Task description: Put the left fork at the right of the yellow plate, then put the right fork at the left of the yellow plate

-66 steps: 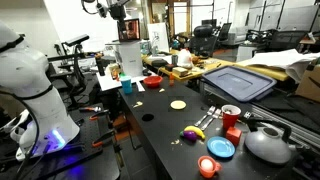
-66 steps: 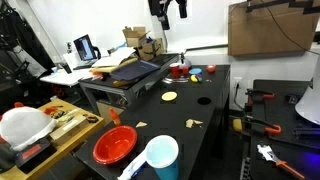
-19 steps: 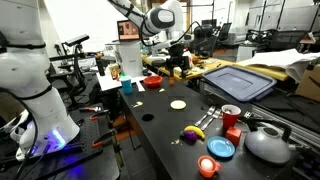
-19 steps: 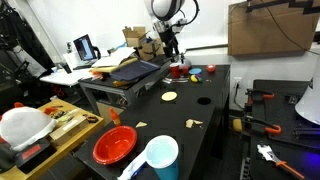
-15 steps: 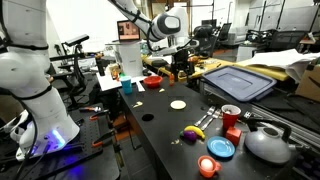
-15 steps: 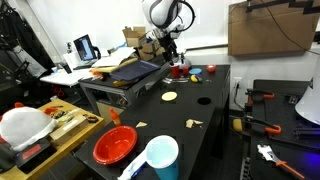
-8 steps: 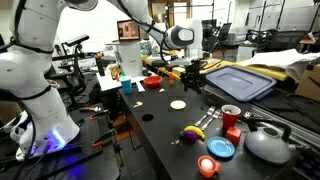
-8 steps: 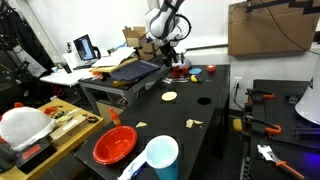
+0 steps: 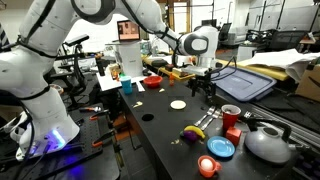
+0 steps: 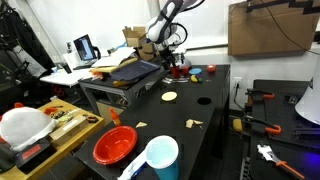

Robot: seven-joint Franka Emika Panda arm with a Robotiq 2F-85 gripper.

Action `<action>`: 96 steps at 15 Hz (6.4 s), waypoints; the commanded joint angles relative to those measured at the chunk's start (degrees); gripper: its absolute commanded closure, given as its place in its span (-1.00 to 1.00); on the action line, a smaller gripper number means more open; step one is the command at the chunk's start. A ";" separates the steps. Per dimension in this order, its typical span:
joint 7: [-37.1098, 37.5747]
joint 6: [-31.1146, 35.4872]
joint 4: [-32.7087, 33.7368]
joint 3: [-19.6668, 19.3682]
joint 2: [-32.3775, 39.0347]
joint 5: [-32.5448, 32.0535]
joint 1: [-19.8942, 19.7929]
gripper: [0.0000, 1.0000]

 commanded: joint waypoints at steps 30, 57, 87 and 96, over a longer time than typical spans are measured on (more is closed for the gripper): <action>0.98 -13.28 23.16 2.31 16.17 6.41 -3.38 0.96; 10.27 2.78 -12.45 0.56 -1.80 8.06 3.08 0.96; 3.93 7.71 -11.38 -0.32 -5.71 5.93 -1.42 -1.00; 0.17 -1.06 3.64 -0.75 2.51 4.86 -2.94 -1.00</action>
